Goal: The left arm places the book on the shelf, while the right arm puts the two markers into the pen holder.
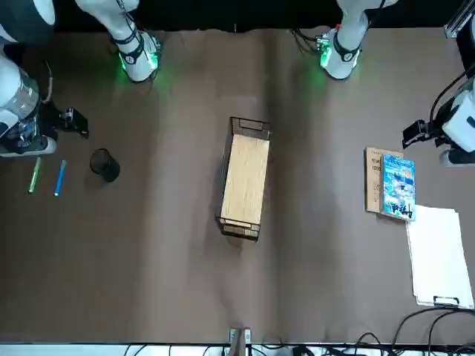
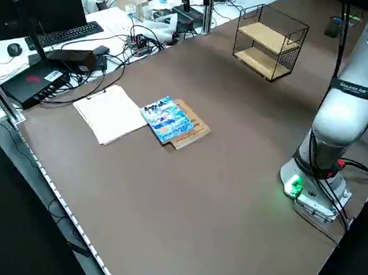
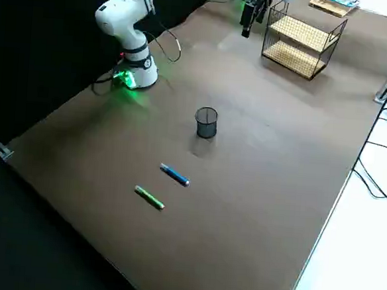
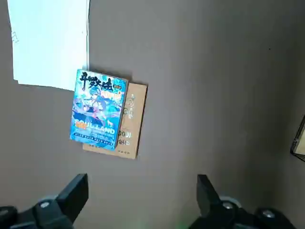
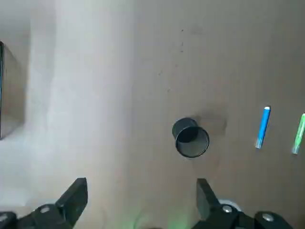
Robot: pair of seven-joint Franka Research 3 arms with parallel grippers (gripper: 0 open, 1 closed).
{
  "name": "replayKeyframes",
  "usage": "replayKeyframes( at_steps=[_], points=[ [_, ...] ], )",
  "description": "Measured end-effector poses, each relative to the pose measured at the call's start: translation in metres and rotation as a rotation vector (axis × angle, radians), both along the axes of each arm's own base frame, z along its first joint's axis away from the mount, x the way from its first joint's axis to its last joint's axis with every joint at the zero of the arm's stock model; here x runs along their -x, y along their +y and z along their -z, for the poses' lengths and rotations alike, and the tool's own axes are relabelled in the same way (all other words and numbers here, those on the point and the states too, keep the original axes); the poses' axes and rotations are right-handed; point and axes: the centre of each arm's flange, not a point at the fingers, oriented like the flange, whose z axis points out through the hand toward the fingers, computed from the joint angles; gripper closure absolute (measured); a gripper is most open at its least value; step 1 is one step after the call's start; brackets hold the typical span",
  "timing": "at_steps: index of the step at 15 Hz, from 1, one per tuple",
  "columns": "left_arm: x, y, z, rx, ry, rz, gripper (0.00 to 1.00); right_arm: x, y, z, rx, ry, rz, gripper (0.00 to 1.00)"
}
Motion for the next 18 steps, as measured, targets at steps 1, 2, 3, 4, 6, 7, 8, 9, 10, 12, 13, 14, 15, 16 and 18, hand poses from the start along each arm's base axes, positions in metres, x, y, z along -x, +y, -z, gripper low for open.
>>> replayKeyframes(
  at_steps=[1, 2, 3, 4, 6, 7, 8, 9, 10, 12, 13, 14, 15, 16, 18],
  points=[
    [0.000, 0.000, 0.000, 0.000, 0.000, 0.000, 0.00, -0.001, -0.001, 0.000, 0.000, -0.004, 0.003, 0.00],
    [0.000, 0.001, 0.000, 0.000, 0.000, -0.001, 0.00, -0.001, -0.003, 0.000, 0.000, -0.004, 0.007, 0.00],
    [0.000, 0.003, 0.000, 0.000, 0.000, -0.004, 0.00, -0.001, -0.005, -0.001, 0.000, -0.005, 0.011, 0.00],
    [0.000, 0.006, 0.000, 0.000, 0.000, -0.010, 0.00, -0.001, -0.007, -0.001, 0.000, -0.007, 0.015, 0.00],
    [-0.001, 0.023, 0.005, 0.001, 0.015, -0.040, 0.00, -0.001, -0.011, -0.003, -0.001, -0.015, 0.022, 0.00],
    [-0.001, 0.039, 0.014, 0.008, 0.031, -0.073, 0.00, -0.003, -0.016, -0.003, -0.002, -0.024, 0.030, 0.00],
    [-0.003, 0.061, 0.025, 0.045, 0.052, -0.119, 0.00, -0.005, -0.024, -0.002, -0.003, -0.040, 0.045, 0.00],
    [-0.004, 0.088, 0.040, 0.113, 0.072, -0.179, 0.00, -0.009, -0.038, 0.001, -0.003, -0.056, 0.066, 0.00],
    [-0.005, 0.119, 0.057, 0.214, 0.089, -0.241, 0.00, -0.014, -0.056, 0.011, -0.002, -0.063, 0.087, 0.00],
    [-0.001, 0.191, 0.099, 0.417, 0.098, -0.323, 0.00, -0.031, -0.104, 0.050, 0.013, -0.067, 0.115, 0.02],
    [0.004, 0.225, 0.123, 0.500, 0.096, -0.350, 0.00, -0.040, -0.133, 0.074, 0.026, -0.064, 0.111, 0.02],
    [0.009, 0.255, 0.148, 0.569, 0.091, -0.370, 0.00, -0.048, -0.162, 0.099, 0.033, -0.060, 0.107, 0.03],
    [0.014, 0.294, 0.194, 0.651, 0.087, -0.382, 0.00, -0.057, -0.222, 0.151, 0.044, -0.060, 0.119, 0.08],
    [0.012, 0.304, 0.216, 0.672, 0.087, -0.383, 0.00, -0.059, -0.249, 0.175, 0.048, -0.066, 0.126, 0.09],
    [0.010, 0.317, 0.256, 0.708, 0.078, -0.367, 0.00, -0.060, -0.291, 0.221, 0.052, -0.081, 0.133, 0.11]
  ],
)
